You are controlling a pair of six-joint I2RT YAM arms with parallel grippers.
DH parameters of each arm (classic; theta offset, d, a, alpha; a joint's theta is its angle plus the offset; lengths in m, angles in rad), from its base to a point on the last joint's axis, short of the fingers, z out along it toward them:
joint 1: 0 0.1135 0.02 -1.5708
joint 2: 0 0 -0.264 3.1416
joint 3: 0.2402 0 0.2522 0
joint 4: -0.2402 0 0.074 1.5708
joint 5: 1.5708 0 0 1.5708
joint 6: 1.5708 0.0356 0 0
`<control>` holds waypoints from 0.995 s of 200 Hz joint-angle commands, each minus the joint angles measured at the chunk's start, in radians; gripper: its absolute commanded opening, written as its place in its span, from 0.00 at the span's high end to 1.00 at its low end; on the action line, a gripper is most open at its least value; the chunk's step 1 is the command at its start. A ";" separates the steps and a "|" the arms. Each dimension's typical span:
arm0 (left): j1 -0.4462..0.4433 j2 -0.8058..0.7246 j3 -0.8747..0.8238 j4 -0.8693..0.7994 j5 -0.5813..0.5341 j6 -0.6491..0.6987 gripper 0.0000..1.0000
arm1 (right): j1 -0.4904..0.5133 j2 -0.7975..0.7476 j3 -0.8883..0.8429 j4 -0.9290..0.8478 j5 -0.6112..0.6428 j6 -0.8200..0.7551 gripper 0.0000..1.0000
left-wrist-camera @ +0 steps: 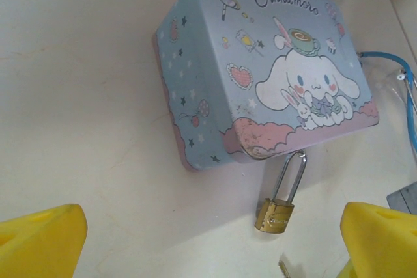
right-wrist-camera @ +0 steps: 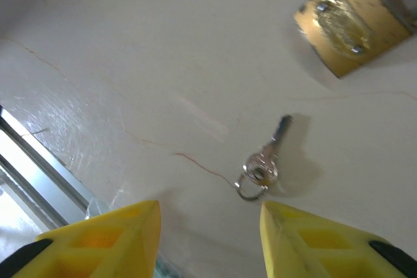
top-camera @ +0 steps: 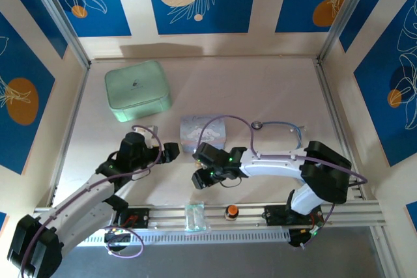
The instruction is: Unlock the padlock with the key
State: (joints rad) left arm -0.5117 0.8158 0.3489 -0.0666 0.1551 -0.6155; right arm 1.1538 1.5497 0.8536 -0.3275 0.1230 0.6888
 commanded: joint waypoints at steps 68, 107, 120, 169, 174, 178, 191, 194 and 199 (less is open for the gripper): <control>-0.009 0.028 -0.020 0.034 -0.022 -0.015 0.00 | 0.036 0.124 0.085 -0.103 0.116 0.020 0.60; -0.011 0.023 -0.022 0.036 -0.025 -0.017 0.00 | 0.050 0.160 0.100 -0.127 0.133 0.018 0.63; -0.010 0.023 -0.025 0.040 -0.025 -0.018 0.00 | 0.064 0.175 0.111 -0.140 0.142 0.015 0.64; -0.011 0.023 -0.027 0.039 -0.027 -0.017 0.00 | 0.086 0.231 0.141 -0.155 0.146 0.015 0.75; -0.011 0.022 -0.028 0.037 -0.026 -0.017 0.00 | 0.083 0.230 0.139 -0.153 0.147 0.014 0.78; -0.010 0.022 -0.028 0.037 -0.027 -0.017 0.00 | 0.083 0.229 0.135 -0.148 0.144 0.014 0.80; -0.011 0.019 -0.030 0.034 -0.027 -0.015 0.00 | 0.070 0.217 0.118 -0.124 0.120 0.007 0.85; -0.011 0.019 -0.030 0.032 -0.027 -0.016 0.00 | 0.066 0.215 0.111 -0.115 0.114 0.004 0.87; -0.011 0.019 -0.030 0.032 -0.026 -0.015 0.00 | 0.061 0.206 0.099 -0.097 0.100 -0.002 0.89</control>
State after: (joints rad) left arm -0.5129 0.8410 0.3279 -0.0414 0.1467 -0.6235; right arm 1.2190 1.7317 0.9909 -0.5026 0.3111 0.6949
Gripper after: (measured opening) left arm 0.995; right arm 0.153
